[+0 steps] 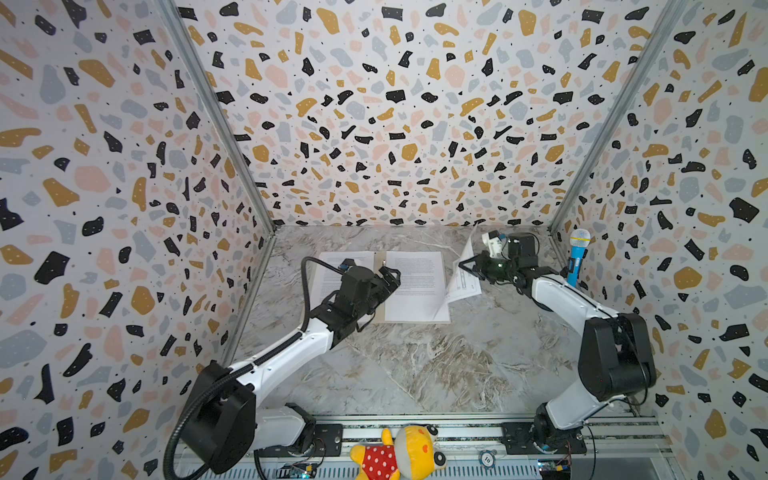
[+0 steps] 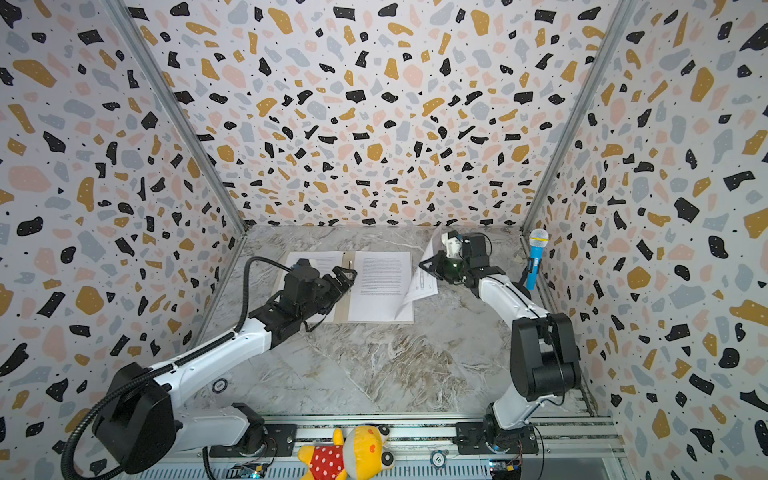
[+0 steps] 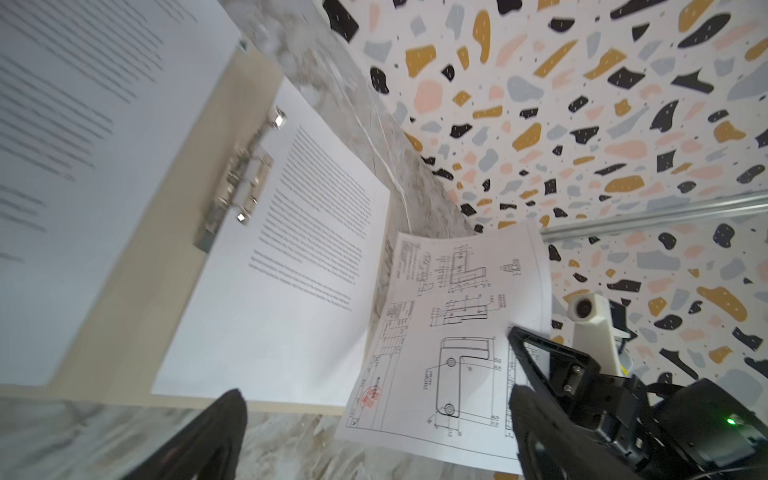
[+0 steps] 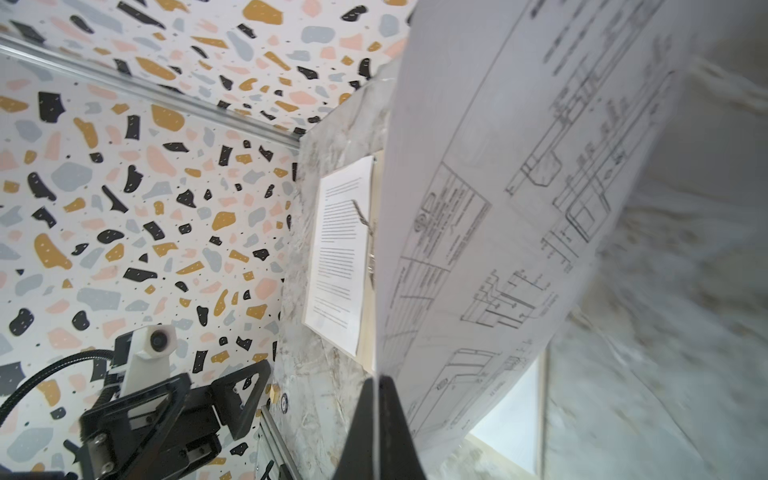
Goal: Put the files into the folder
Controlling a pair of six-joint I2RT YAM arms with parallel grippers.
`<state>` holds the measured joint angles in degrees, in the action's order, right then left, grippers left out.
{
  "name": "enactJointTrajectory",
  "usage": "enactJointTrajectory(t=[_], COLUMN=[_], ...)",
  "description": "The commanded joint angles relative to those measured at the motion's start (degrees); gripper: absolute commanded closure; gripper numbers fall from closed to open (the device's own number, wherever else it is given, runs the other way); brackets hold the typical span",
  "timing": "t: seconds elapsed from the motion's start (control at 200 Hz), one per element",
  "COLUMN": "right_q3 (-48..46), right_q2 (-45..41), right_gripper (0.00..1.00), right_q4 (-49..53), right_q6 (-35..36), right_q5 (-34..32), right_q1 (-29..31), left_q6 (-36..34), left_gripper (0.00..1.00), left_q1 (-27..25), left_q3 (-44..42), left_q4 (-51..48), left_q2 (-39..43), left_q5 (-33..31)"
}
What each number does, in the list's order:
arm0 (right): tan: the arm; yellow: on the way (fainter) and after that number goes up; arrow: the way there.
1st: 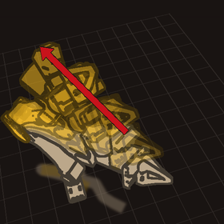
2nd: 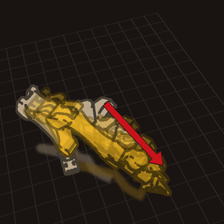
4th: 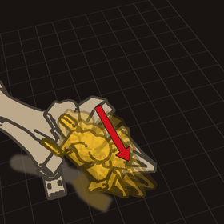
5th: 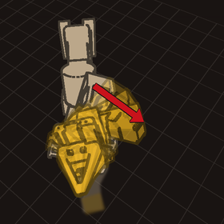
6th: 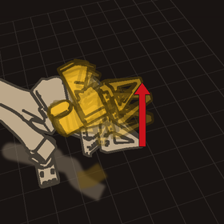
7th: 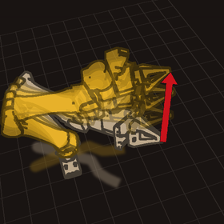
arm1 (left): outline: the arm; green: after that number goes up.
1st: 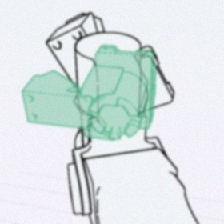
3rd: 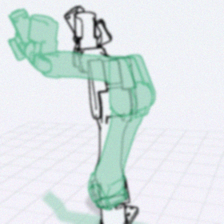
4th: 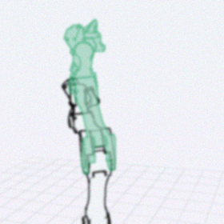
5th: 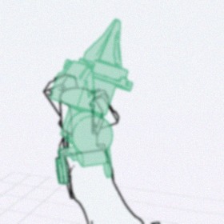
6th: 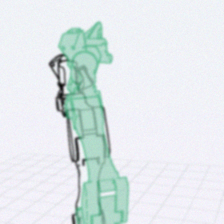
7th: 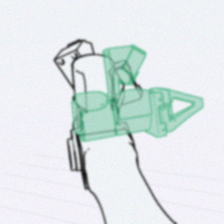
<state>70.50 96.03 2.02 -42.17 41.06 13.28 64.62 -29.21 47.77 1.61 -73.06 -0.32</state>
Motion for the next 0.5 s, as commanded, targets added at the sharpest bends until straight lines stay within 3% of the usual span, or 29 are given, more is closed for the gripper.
enactJointTrajectory(t=[0.0,0.14,0.23,0.33,0.496], right_q3=[11.8,28.9,34.0,31.8,14.0], right_q2=[5.0,14.5,17.4,17.1,12.5], right_gripper=[0.98,0.98,0.98,0.98,0.98], right_q4=[3.5,7.3,8.5,6.3,-4.6], right_q6=[-1.2,-1.4,-1.1,-1.6,-4.1], right_q5=[0.8,2.4,1.7,1.2,-1.6], right_q1=[4.2,8.1,8.3,7.4,5.6], left_q6=[-7.8,-10.1,-10.6,-11.4,-13.4], left_gripper=[0.01,0.00,0.00,0.00,0.00], left_q1=[4.7,10.0,12.9,15.4,17.0], left_q3=[0.2,-0.5,-0.9,-1.1,-0.4], left_q4=[-6.2,-4.9,-2.9,-1.4,-1.5], left_q2=[-0.4,-2.7,-4.7,-7.2,-10.7], left_q5=[2.9,7.1,10.4,13.5,16.4])
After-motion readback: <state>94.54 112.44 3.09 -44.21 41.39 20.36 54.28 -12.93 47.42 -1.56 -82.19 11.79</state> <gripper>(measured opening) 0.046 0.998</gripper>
